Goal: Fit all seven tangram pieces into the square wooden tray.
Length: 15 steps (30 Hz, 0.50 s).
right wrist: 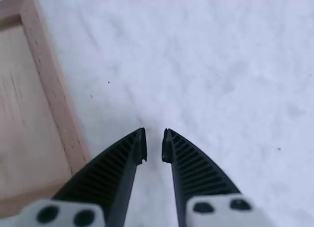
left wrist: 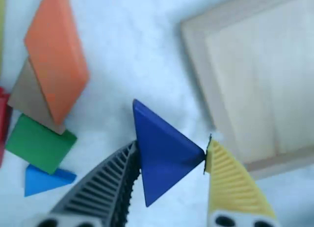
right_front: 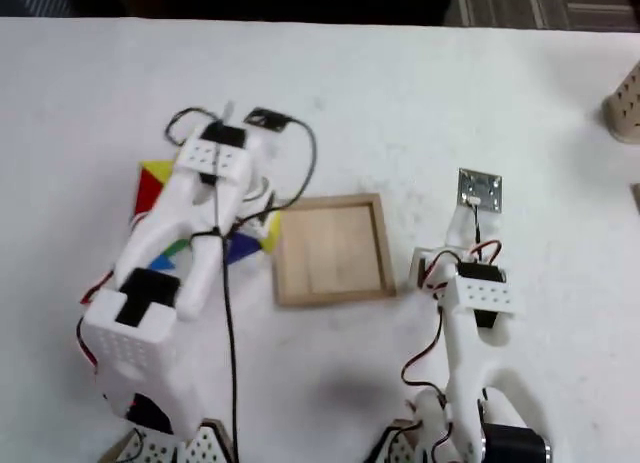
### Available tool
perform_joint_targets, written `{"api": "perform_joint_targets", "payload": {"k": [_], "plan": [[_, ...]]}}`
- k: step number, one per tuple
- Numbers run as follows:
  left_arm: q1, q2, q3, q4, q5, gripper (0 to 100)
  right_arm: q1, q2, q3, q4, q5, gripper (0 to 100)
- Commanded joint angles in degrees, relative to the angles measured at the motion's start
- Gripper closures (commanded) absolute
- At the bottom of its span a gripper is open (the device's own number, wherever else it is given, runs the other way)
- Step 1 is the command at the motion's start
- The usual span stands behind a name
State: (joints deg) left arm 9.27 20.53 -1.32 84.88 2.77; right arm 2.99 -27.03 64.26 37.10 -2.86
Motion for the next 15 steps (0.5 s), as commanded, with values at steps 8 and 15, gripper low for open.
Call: {"api": "perform_joint_targets", "payload": {"k": [8, 15], "plan": [[14.4, 0.0, -13.3, 2.7, 6.4, 84, 5.3, -2.1, -0.3, -1.0, 0.8, 93.9], [18.5, 0.1, -11.2, -5.5, 6.5, 84, 6.4, -2.1, -0.3, -1.0, 0.8, 93.9]]}}
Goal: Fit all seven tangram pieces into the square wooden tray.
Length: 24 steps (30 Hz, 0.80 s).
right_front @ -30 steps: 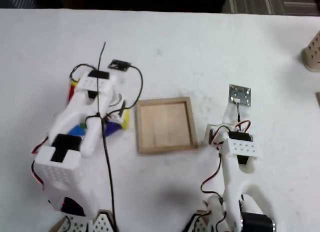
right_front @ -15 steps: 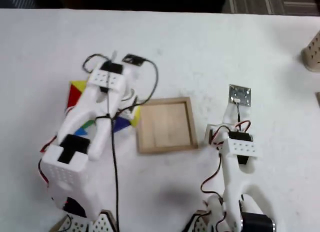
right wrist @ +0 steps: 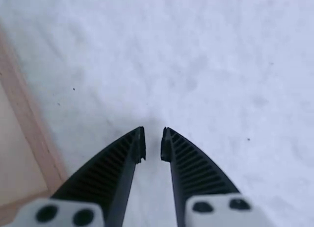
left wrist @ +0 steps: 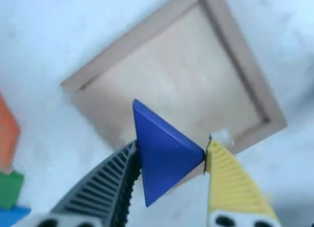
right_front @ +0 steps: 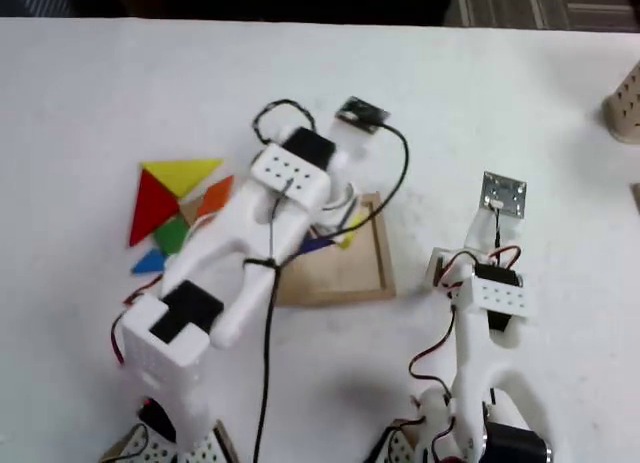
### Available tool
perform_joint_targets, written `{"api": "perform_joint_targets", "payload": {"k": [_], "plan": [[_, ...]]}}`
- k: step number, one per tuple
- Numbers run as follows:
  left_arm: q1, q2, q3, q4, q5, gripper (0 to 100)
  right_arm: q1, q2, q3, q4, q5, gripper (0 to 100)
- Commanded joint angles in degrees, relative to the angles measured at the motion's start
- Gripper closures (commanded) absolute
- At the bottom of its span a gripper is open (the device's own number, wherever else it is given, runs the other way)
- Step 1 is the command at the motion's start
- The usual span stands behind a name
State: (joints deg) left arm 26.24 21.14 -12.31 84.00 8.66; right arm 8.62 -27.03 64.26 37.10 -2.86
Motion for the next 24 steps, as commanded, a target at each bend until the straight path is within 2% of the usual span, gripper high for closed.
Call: {"api": "perform_joint_targets", "payload": {"k": [1, 4, 9, 15, 18, 22, 23, 24], "plan": [[1.8, -0.5, 1.1, -6.2, 0.6, 84, 0.7, -2.1, -0.3, -1.0, 0.8, 93.9], [2.2, -0.5, 3.4, -9.2, 0.7, 80, 0.7, -2.0, -0.3, -1.0, 0.8, 93.9], [1.7, -0.5, 4.2, -9.2, 5.1, 63, 0.5, -2.0, -0.3, -1.0, 0.8, 93.7], [1.7, -0.9, 4.2, -5.9, 5.8, 62, 0.5, -1.9, -0.3, -1.0, 0.8, 93.7], [1.7, -0.5, 5.0, -4.6, 5.7, 70, 0.5, -1.9, -0.3, -1.0, 0.8, 93.7], [1.7, -0.7, 10.2, -9.6, 5.1, 96, 0.5, -1.9, -0.3, -1.0, 0.8, 93.7], [1.7, -0.6, 11.2, -11.0, 4.0, 100, 0.5, -1.9, -0.3, -1.0, 0.8, 93.8], [1.8, -0.6, 12.1, -12.0, 2.8, 96, 0.5, -1.9, -0.3, -1.0, 0.8, 93.8]]}}
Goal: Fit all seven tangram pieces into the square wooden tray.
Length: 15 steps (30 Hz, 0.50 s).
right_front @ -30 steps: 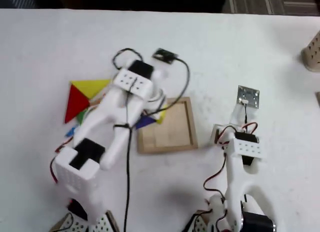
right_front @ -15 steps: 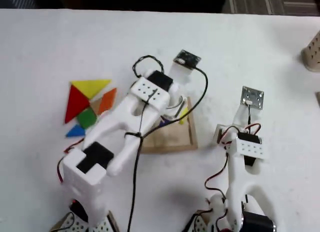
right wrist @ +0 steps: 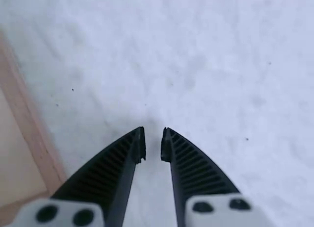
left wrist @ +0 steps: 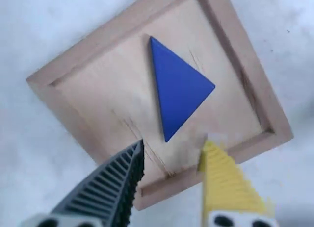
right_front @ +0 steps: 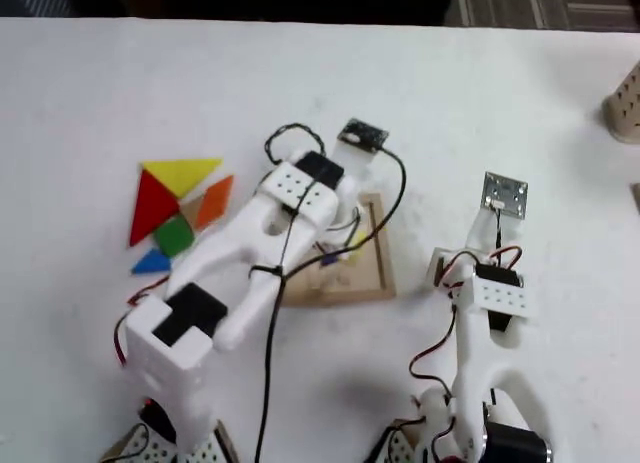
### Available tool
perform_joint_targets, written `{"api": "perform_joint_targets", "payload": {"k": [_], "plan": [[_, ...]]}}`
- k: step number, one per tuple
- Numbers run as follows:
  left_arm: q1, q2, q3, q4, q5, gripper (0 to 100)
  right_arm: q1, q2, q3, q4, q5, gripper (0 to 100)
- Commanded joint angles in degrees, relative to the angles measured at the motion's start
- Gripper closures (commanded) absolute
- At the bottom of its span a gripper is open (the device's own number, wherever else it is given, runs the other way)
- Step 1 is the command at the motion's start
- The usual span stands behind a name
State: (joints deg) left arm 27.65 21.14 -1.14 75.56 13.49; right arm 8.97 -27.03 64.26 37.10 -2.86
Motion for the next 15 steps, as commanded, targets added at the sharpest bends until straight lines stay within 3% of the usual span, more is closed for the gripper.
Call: {"api": "perform_joint_targets", "payload": {"k": [1, 9, 15], "plan": [[0.7, -0.8, 2.1, -4.2, -2.9, 95, 0.1, -1.9, -0.3, -1.0, 0.8, 93.8], [-0.8, -0.5, 3.5, -6.4, -3.4, 98, 0.1, -2.0, -0.3, -1.0, 0.8, 93.9], [0.1, -0.4, 9.5, -16.8, -3.1, 98, 0.1, -2.1, -0.3, -1.0, 0.8, 93.9]]}}
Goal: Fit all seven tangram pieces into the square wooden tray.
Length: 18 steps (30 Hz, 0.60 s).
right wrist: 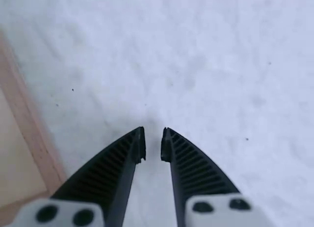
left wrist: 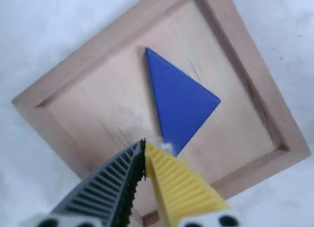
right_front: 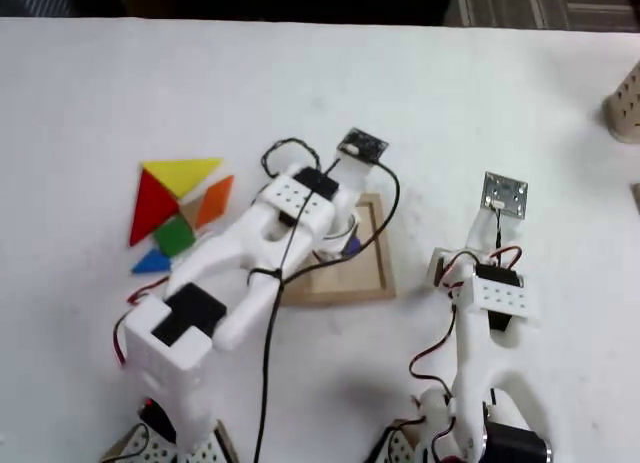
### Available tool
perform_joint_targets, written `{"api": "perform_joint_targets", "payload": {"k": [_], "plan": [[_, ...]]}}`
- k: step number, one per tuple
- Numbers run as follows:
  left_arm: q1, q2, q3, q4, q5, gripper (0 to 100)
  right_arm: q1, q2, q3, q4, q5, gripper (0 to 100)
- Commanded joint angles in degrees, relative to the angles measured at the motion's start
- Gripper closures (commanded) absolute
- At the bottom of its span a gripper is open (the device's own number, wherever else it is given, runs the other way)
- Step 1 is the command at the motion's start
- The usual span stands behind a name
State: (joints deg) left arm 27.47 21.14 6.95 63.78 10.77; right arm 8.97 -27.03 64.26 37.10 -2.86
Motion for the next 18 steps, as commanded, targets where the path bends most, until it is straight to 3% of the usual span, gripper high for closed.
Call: {"api": "perform_joint_targets", "payload": {"k": [1, 12, 18], "plan": [[0.9, -0.6, 1.9, -5.4, -0.4, 98, 0.1, -2.1, -0.3, -1.0, 0.8, 93.9], [8.1, -0.6, 2.0, -3.9, -0.4, 98, 0.1, -2.1, -0.3, -1.0, 0.8, 93.9], [8.7, -0.6, 2.0, -9.9, -0.3, 98, 0.0, -2.2, -0.3, -1.0, 0.8, 93.8]]}}
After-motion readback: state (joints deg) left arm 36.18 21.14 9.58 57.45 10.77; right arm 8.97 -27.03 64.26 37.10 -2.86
